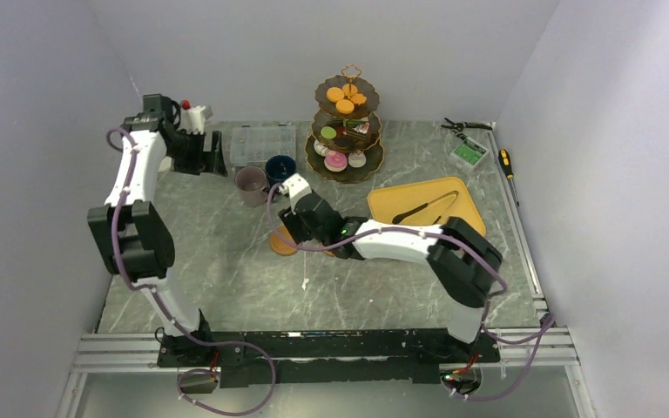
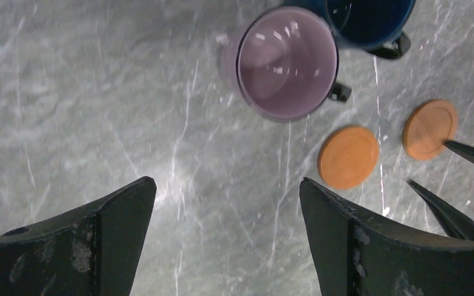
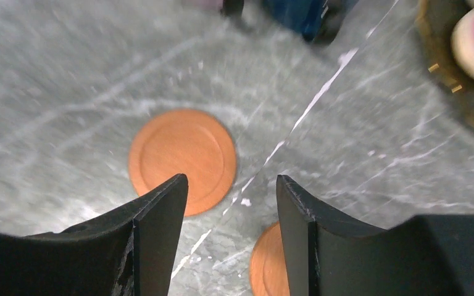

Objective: Serve the afternoon tea

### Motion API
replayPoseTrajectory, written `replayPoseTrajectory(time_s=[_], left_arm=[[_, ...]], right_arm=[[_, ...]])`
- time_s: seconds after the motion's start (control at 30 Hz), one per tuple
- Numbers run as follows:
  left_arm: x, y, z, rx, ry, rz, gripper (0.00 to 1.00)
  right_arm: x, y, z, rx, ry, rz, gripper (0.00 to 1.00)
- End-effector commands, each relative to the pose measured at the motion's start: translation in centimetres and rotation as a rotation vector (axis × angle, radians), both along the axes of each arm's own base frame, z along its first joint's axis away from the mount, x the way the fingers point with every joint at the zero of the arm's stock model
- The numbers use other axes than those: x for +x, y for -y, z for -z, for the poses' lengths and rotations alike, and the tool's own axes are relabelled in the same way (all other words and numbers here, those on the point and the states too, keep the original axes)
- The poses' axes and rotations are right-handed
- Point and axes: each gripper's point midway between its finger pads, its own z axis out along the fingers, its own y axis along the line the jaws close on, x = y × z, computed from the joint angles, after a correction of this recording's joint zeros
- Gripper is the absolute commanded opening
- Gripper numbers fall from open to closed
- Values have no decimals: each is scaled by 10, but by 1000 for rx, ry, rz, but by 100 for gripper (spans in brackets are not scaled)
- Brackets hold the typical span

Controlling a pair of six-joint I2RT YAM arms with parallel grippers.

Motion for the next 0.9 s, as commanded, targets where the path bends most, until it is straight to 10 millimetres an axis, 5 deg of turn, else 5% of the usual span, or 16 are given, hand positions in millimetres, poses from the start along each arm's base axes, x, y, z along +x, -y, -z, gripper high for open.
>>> replayPoseTrajectory(time_s=[0.0, 0.23, 0.67, 0.87], left_arm=[[38, 24, -6, 2, 41, 46, 91], [68, 47, 24, 42, 12, 144, 77], [77, 58, 86, 141, -65, 224, 45], [69, 62, 94, 121, -98, 219, 7]], right_arm=[[10, -3, -100, 220, 107, 30, 59], [-2, 28, -134, 302, 130, 59, 61], [-9, 56, -129, 297, 112, 113, 62], [-8, 49, -125, 294, 97, 94, 62]])
